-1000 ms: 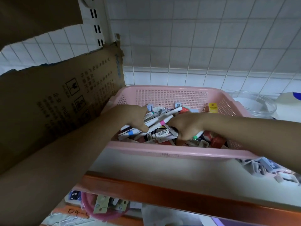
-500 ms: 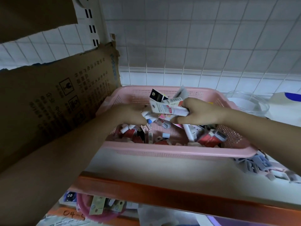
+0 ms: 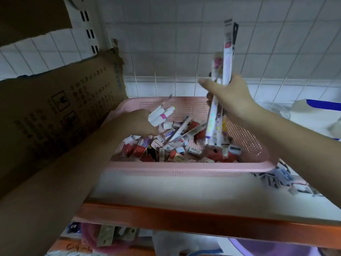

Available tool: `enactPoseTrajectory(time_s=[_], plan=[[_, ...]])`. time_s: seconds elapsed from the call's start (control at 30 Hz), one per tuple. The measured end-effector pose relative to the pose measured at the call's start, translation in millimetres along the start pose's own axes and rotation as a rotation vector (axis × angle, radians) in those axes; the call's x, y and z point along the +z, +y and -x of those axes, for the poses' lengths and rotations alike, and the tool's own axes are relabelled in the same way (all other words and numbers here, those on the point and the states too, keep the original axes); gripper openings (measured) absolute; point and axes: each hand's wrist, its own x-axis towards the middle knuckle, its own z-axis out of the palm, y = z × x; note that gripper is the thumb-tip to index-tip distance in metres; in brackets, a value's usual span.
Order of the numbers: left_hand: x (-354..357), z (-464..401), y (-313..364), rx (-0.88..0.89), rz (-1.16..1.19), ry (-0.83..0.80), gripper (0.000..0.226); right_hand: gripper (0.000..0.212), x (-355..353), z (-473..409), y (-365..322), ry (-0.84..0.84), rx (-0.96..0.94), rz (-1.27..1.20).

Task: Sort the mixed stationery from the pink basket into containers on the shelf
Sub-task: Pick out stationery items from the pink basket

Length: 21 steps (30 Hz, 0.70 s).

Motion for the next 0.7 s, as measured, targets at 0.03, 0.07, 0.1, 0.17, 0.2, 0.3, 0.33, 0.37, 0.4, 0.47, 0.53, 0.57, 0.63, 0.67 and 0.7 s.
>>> enactPoseTrajectory(time_s=[0.03,0.07,0.1,0.17,0.2,0.3,0.33,0.37,0.4,0.47,0.53,0.57,0.63,0.67,0.7], plan=[[-0.7,0.9,2.0,-0.011,0.052,0.023,0.01,0.025,-1.4,-1.4,-0.7,0.018,0.042,-0.007],[-0.8,2.2,4.1,-0.023,0.113,0.031,0.005,0.023,-1.8,0.3,-0.8,-0.003,0.085,0.015],[-0.6,3.9,5.7,-0.026,0.167,0.031,0.004,0.023,-1.4,4.5,1.7,-0.056,0.131,0.069],[1.3,5.1,5.4,0.005,0.232,0.038,0.005,0.032,-0.3,18.0,10.7,-0.197,0.232,0.252],[2.7,5.8,5.1,0.037,0.251,0.04,0.005,0.033,0.8,24.3,15.1,-0.264,0.272,0.349],[6.3,8.6,5.8,0.071,0.378,0.045,0.022,0.016,3.4,34.1,26.5,-0.339,0.313,0.547],[6.8,10.6,8.6,0.055,0.466,0.045,0.027,0.01,3.2,34.0,27.3,-0.296,0.316,0.547],[6.5,13.7,12.9,0.029,0.579,0.037,0.03,0.008,2.8,31.9,27.0,-0.234,0.311,0.493],[5.8,17.1,17.8,0.001,0.706,0.016,0.031,0.011,2.4,28.4,25.6,-0.159,0.297,0.407],[2.2,25.2,30.5,-0.028,0.927,-0.062,0.026,0.016,0.3,19.3,18.1,-0.012,0.286,0.197],[-2.6,33.0,45.2,-0.017,1.037,-0.131,0.019,0.017,-2.1,13.3,5.9,0.09,0.33,-0.042],[-4.2,37.3,53.0,-0.005,1.073,-0.155,0.017,0.018,-3.6,12.5,0.0,0.124,0.36,-0.15],[-2.8,46.6,68.7,0.034,1.142,-0.179,0.017,0.02,-8.4,17.0,-9.4,0.174,0.392,-0.297],[0.9,50.6,76.4,0.058,1.171,-0.181,0.018,0.021,-12.6,21.0,-12.6,0.199,0.396,-0.34],[6.2,55.1,83.7,0.085,1.196,-0.185,0.019,0.022,-17.9,26.2,-14.9,0.229,0.398,-0.373]])
